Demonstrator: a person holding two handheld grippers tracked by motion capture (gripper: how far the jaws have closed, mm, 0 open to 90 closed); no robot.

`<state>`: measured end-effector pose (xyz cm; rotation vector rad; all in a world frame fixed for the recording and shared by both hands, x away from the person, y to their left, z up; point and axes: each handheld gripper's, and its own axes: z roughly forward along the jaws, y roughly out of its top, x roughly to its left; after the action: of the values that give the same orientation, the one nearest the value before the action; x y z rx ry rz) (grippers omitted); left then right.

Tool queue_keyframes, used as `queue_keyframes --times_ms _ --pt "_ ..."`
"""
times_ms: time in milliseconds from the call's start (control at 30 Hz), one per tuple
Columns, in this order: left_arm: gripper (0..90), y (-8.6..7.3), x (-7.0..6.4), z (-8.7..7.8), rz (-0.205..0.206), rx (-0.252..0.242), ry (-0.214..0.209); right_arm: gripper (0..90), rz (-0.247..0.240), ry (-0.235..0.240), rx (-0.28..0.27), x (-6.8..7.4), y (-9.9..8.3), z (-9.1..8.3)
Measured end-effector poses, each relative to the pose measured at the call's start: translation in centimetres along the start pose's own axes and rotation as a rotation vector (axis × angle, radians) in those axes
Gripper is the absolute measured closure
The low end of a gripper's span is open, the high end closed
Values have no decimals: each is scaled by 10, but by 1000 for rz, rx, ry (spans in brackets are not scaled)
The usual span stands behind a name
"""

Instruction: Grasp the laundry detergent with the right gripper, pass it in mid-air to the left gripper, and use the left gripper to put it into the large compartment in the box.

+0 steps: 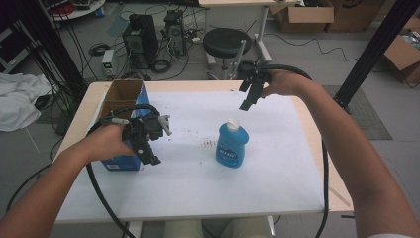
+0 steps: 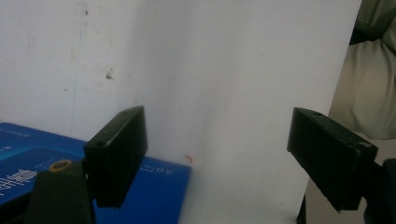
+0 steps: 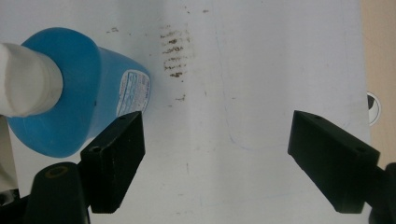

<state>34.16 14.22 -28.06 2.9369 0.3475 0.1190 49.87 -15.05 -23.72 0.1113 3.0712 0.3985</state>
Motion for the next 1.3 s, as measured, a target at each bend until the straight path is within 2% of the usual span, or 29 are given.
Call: queue_keyframes --times_ms 633,867,1033,1167,1300 --pt "208 3 0 3 0 -5 6 187 80 -11 -57 20 -43 -11" --pt "208 5 0 3 6 4 9 185 101 -10 -83 28 -53 -13" --pt "208 6 0 4 9 2 10 183 106 -13 -115 38 -61 -10" --pt "208 5 0 4 6 -2 11 183 133 -15 -148 47 -72 -4" --pt "208 5 0 4 7 -2 12 182 138 -17 -159 52 -78 0"
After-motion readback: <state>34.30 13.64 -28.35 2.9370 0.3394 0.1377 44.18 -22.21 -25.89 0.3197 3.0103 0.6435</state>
